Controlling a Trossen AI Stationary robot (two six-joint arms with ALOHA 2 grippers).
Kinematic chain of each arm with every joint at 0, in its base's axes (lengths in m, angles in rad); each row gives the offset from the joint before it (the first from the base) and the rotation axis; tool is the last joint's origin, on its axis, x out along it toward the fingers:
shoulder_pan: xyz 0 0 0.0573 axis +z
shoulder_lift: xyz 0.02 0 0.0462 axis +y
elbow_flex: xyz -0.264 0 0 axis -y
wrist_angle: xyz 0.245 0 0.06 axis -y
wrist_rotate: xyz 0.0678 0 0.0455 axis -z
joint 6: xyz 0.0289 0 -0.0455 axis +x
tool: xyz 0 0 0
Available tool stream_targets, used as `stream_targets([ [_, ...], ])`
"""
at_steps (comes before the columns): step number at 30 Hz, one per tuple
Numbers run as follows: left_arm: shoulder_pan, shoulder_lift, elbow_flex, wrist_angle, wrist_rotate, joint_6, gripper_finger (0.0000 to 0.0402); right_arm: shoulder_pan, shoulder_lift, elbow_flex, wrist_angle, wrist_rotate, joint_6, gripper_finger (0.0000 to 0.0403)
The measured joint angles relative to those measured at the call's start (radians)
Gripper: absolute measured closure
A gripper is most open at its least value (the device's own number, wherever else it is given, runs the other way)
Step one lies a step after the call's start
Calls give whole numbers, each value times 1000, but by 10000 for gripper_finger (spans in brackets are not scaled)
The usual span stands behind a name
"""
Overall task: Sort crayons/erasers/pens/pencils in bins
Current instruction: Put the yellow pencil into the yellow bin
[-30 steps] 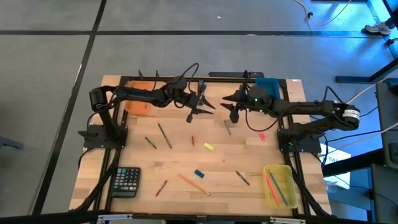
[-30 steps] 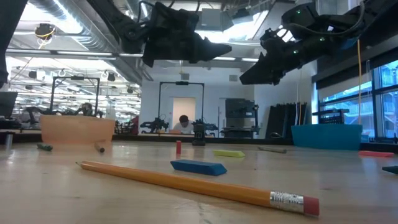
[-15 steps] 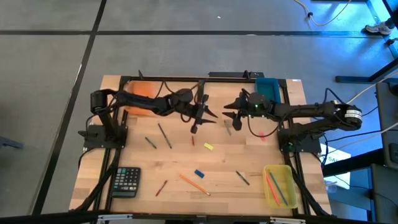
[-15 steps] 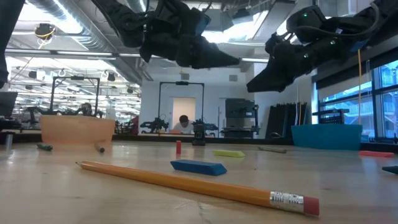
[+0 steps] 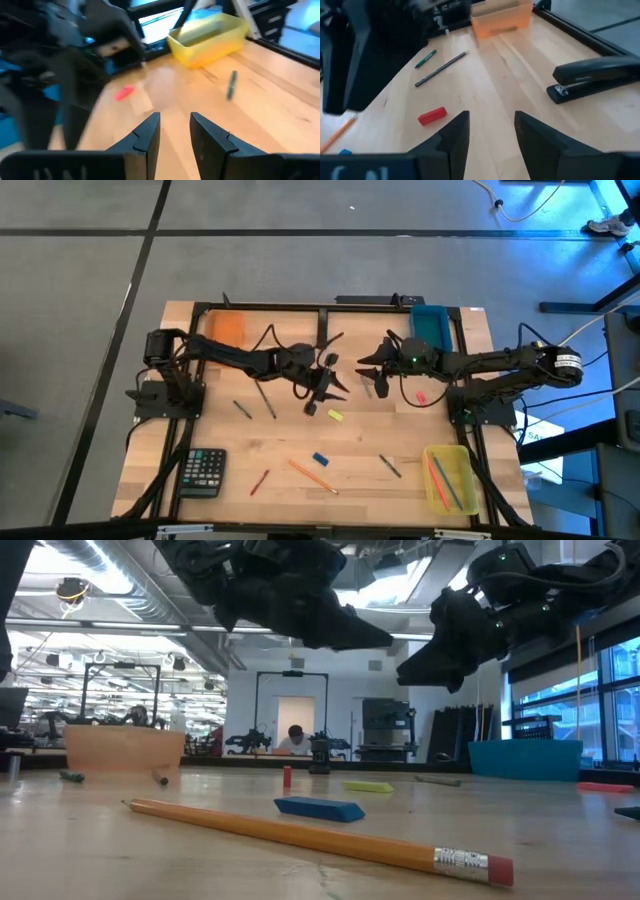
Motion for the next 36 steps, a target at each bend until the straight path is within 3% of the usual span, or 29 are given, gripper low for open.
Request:
stream_targets([
  [5,-18,0,-87,94,69,-76,304,51,0,0,-8,62,80,242],
  [16,-112,0,-233,151,206,-127,305,316,-1,0,-30,457,236,242],
  [21,-177,-7,-236,-19,234,-50,305,417,-1,31,-68,550,336,242],
  [26,-251,-7,-237,-209,171,24,305,515,2,125,-283,692,409,242],
  [30,-297,-7,-237,-232,158,66,305,553,2,170,-412,780,482,242],
  [36,-297,-7,-237,-227,203,115,305,555,2,171,-439,782,565,242],
])
